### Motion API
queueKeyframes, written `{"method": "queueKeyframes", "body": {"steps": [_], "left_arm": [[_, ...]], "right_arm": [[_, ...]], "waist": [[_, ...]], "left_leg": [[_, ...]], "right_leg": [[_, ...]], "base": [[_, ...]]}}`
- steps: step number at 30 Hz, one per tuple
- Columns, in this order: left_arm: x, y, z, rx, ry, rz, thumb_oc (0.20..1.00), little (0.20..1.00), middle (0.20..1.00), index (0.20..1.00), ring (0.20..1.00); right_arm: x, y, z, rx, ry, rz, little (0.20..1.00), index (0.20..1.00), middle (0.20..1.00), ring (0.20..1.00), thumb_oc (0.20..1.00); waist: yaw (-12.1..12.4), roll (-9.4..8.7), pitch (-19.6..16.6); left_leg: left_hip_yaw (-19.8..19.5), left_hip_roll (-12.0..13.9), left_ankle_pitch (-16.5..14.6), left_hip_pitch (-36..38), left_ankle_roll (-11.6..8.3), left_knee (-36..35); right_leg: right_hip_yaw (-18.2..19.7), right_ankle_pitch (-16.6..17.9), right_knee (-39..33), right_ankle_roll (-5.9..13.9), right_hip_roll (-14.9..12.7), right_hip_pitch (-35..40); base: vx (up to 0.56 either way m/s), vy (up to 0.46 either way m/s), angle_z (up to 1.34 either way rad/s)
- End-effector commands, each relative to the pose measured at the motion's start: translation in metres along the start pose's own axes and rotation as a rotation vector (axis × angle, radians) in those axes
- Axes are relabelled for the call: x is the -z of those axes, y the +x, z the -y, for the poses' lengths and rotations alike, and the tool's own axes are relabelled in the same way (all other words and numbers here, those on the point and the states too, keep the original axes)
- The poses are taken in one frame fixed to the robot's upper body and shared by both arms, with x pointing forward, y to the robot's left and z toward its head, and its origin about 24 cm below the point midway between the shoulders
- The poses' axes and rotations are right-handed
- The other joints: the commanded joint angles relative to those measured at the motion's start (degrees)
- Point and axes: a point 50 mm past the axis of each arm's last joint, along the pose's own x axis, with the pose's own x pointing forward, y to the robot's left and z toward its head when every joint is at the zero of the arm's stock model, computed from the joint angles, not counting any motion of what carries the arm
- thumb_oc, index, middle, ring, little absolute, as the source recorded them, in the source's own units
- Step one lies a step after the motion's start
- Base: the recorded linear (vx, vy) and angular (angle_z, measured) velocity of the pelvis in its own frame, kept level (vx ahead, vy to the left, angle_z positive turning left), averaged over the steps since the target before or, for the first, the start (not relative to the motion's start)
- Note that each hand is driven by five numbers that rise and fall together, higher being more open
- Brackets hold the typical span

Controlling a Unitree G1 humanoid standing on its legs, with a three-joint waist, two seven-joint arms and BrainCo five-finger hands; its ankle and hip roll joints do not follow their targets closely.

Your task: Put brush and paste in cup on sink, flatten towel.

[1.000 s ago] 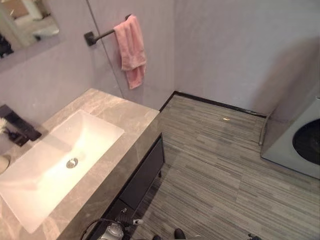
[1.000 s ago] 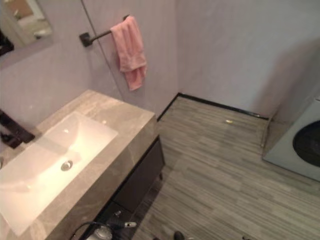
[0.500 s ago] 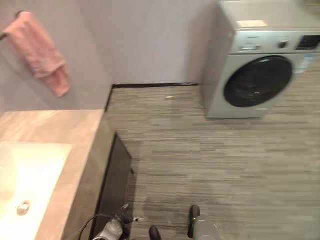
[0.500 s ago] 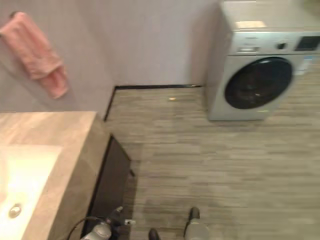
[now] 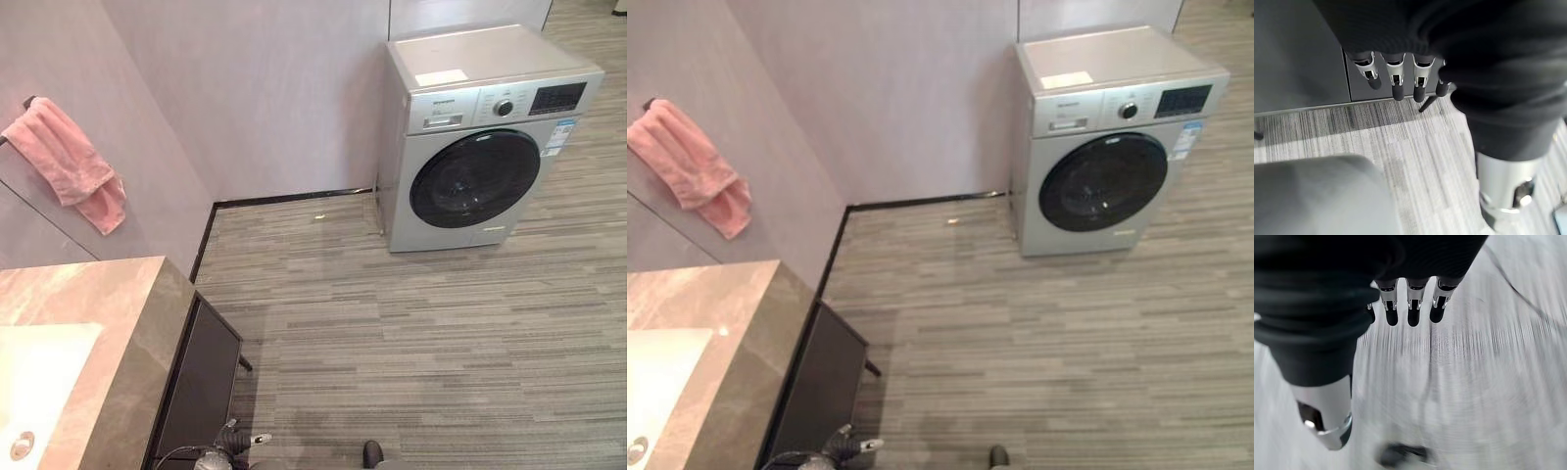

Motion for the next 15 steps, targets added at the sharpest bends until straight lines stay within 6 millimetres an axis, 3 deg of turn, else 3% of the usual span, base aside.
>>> {"method": "queueKeyframes", "body": {"steps": [1,2,3,6,7,8,9,10,12,15], "left_arm": [[-0.007,-0.001,-0.005,-0.042,-0.042,0.062,1.000,1.000,1.000,1.000,1.000],[-0.014,0.001,-0.009,-0.052,-0.032,0.088,1.000,1.000,1.000,1.000,1.000],[-0.014,0.001,-0.009,-0.053,-0.032,0.088,1.000,1.000,1.000,1.000,1.000],[-0.033,0.002,-0.018,-0.071,0.013,0.170,1.000,1.000,1.000,1.000,1.000],[-0.042,0.001,-0.022,-0.083,-0.012,0.216,1.000,1.000,1.000,1.000,1.000],[-0.042,0.001,-0.022,-0.084,-0.012,0.216,1.000,1.000,1.000,1.000,1.000],[-0.062,-0.003,-0.030,-0.112,-0.026,0.331,1.000,1.000,1.000,1.000,1.000],[-0.067,-0.006,-0.033,-0.119,-0.027,0.370,1.000,1.000,1.000,1.000,1.000],[-0.069,-0.008,-0.038,-0.136,-0.011,0.393,1.000,1.000,1.000,1.000,1.000],[-0.077,-0.012,-0.036,-0.122,0.020,0.454,1.000,1.000,1.000,1.000,1.000]], "right_arm": [[-0.014,-0.002,-0.018,-0.026,0.118,0.076,1.000,1.000,1.000,1.000,1.000],[-0.025,-0.004,-0.033,-0.063,0.130,0.127,1.000,1.000,1.000,1.000,1.000],[-0.025,-0.004,-0.034,-0.063,0.130,0.127,1.000,1.000,1.000,1.000,1.000],[-0.060,-0.012,-0.058,-0.129,0.140,0.268,1.000,1.000,1.000,1.000,1.000],[-0.084,-0.020,-0.071,-0.173,0.135,0.373,1.000,1.000,1.000,1.000,1.000],[-0.084,-0.020,-0.071,-0.173,0.135,0.373,1.000,1.000,1.000,1.000,1.000],[-0.110,-0.039,-0.090,-0.257,0.139,0.537,1.000,1.000,1.000,1.000,1.000],[-0.119,-0.049,-0.094,-0.286,0.145,0.607,1.000,1.000,1.000,1.000,1.000],[-0.124,-0.059,-0.096,-0.328,0.171,0.676,1.000,1.000,1.000,1.000,1.000],[-0.119,-0.057,-0.099,-0.334,0.153,0.660,1.000,1.000,1.000,1.000,1.000]], "waist": [[0.0,-0.40,1.2],[-0.3,-1.10,2.3],[-0.3,-1.14,2.3],[-0.2,-2.11,3.1],[0.1,-2.49,3.5],[0.1,-2.49,3.4],[0.3,-3.14,3.8],[0.4,-3.43,4.0],[0.5,-3.87,4.0],[1.0,-4.02,3.4]], "left_leg": [[1.4,-2.8,-4.3,-0.2,4.84,0.5],[1.5,-3.2,-7.1,-0.3,5.53,3.9],[1.5,-3.2,-7.3,-0.5,5.54,4.3],[2.2,-2.7,-11.1,-2.0,5.94,12.3],[2.3,-2.4,-12.4,-2.0,6.03,14.3],[2.3,-2.4,-12.2,-2.2,6.01,14.2],[2.5,-1.5,-14.1,-2.6,6.42,18.0],[2.6,-1.3,-14.5,-2.4,6.52,18.9],[2.9,-1.3,-14.8,-2.0,6.74,19.2],[2.8,-2.0,-13.1,-1.2,6.51,17.1]], "right_leg": [[2.1,-8.2,15.0,5.72,2.6,-2.7],[2.3,-10.1,21.7,5.60,2.2,-5.6],[2.3,-10.4,22.1,5.61,2.2,-5.9],[2.5,-13.8,29.3,4.74,1.8,-8.2],[2.5,-14.9,30.8,4.50,1.8,-8.2],[2.5,-14.8,30.7,4.48,1.9,-8.3],[2.8,-16.2,33.1,4.16,2.1,-8.4],[3.0,-16.6,33.0,4.34,2.2,-8.0],[3.3,-16.4,32.6,4.44,2.3,-7.3],[3.5,-14.8,29.4,5.17,2.3,-5.5]], "base": [[0.03,-0.007,-0.20],[-0.01,-0.008,-0.39],[-0.02,-0.005,-0.57],[0.03,-0.002,-0.05],[0.04,-0.015,-0.07],[0.05,-0.019,-0.14],[0.06,-0.008,-0.07],[0.08,0.000,-0.01],[0.07,0.024,-0.02],[0.08,0.053,-0.07]]}}
